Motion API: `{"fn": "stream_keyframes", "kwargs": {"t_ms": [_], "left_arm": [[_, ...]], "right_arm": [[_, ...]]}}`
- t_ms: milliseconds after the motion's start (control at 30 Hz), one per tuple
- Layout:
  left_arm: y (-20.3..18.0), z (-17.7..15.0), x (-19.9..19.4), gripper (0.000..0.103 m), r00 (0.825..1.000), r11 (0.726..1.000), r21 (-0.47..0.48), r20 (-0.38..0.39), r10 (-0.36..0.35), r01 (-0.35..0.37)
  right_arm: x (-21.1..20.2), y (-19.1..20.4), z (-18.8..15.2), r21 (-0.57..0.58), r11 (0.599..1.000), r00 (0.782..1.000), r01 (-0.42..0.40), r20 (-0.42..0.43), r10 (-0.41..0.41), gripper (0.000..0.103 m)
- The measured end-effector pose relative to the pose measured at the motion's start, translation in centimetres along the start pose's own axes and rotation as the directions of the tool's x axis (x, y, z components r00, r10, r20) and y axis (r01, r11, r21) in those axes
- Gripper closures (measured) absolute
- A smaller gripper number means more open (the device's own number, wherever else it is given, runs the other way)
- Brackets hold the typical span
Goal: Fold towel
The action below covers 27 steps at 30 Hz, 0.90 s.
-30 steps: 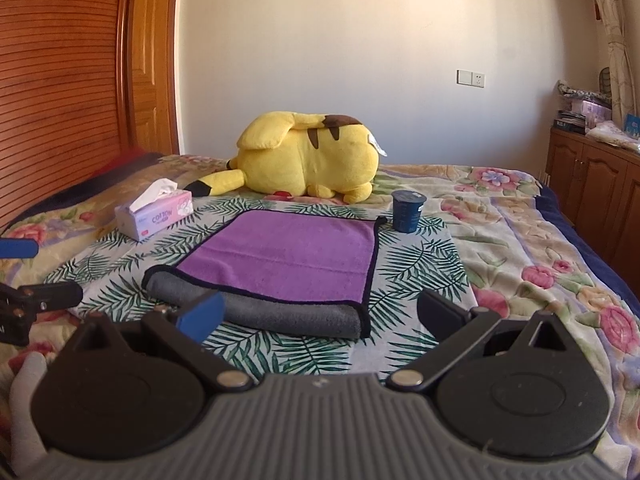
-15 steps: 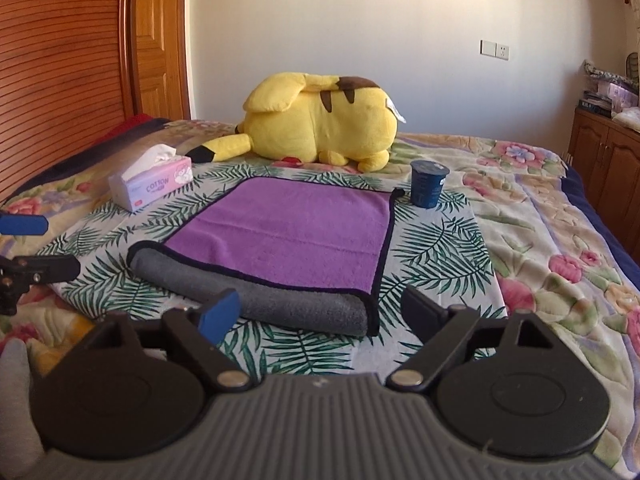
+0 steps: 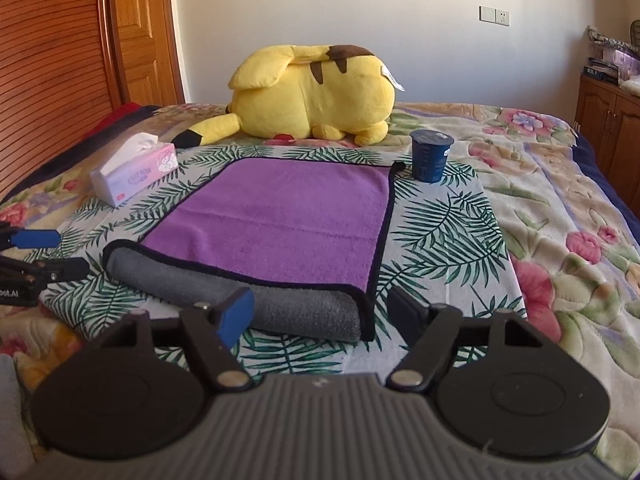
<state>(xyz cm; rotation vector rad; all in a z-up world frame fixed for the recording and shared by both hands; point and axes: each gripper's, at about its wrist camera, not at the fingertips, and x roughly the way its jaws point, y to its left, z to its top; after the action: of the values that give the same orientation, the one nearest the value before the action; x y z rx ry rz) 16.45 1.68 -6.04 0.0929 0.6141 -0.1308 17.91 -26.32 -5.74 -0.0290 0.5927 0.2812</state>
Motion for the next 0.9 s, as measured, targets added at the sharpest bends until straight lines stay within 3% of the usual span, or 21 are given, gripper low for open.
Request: {"fn": "stream_keyframes", "kwargs": {"t_ms": [633,900], "left_arm": [[2.5,0.7,4.6,0.058,0.998,1.000,-0.018,-0.056,-0.007,0.006],[3.2,0.3,6.3,0.073,0.995,0.999,-0.041,-0.094,-0.034,0.030]], "right_arm": [[4.7,-1.9,0.4,0.040,0.999,0.993,-0.023,-0.111,0.027,0.038],[5.8,-2.5,0.1,0.053,0.998,0.987,-0.035,-0.153,0.042,0.039]]}}
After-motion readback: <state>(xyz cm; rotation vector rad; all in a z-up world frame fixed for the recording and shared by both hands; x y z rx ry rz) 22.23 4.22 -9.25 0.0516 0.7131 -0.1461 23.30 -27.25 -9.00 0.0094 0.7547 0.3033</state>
